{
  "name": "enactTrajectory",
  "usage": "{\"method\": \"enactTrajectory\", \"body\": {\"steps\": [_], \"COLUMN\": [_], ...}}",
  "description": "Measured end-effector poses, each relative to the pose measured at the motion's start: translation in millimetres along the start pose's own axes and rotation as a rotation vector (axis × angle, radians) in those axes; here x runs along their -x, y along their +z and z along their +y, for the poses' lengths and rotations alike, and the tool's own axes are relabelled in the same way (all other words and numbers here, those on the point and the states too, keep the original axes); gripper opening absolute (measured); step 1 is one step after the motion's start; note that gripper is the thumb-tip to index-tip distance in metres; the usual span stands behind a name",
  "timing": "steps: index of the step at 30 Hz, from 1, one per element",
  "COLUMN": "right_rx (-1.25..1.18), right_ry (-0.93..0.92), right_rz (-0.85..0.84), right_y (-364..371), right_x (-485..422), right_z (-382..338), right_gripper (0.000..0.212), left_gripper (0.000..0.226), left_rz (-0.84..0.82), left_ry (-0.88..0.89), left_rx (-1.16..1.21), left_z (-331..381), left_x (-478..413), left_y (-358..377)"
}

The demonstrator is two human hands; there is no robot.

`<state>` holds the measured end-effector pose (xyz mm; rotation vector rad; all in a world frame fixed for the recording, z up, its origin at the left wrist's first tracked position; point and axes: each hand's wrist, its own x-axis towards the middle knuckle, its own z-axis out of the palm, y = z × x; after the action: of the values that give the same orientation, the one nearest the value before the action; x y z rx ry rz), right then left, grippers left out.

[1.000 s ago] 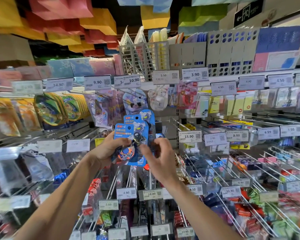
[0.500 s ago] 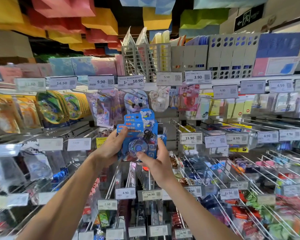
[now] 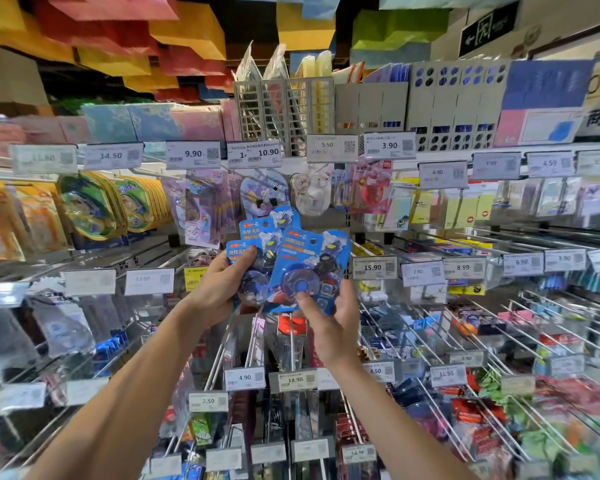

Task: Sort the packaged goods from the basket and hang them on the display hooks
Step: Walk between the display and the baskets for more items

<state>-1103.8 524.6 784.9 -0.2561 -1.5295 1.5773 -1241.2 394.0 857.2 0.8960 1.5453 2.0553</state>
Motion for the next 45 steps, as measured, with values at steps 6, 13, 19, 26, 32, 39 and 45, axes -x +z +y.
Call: {"method": "enactTrajectory", "body": {"steps": [6, 13, 19, 26, 32, 39, 45], "right_rx": [0.069, 0.278, 0.23, 0.213, 0.227, 0.292, 0.546], "right_ry": [-0.039, 0.08, 0.173, 0.214, 0.231, 0.387, 0.252], "right_rz": [-0.039, -0.172, -0.193, -0.29, -0.23, -0.055, -0.019], "right_y": [-37, -61, -51, -43, -35, -23, -24], "right_x": [23, 34, 14, -7, -14, -39, -34], "right_z": [24, 49, 28, 27, 38, 46, 38], "right_gripper": [0.055, 0.075, 0.087, 0.05, 0.048, 0.041, 0.04], "left_gripper": [0.026, 0.027, 0.032, 0.033, 0.03, 0.029, 0.027], "left_rz": [0.023, 0.024, 0.015, -0.001, 0.013, 0.031, 0.037], "left_ry": [0.006, -0.054, -0.102, -0.125, -0.119, -0.119, -0.105], "left_rx": [-0.009, 0.006, 0.022, 0.044, 0.038, 0.036, 0.037], "left_z": [1, 8, 13, 15, 17, 17, 16], "left_x": [-1, 1, 3, 6, 5, 4, 5], "left_y": [0, 1, 2, 6, 6, 6, 8]}}
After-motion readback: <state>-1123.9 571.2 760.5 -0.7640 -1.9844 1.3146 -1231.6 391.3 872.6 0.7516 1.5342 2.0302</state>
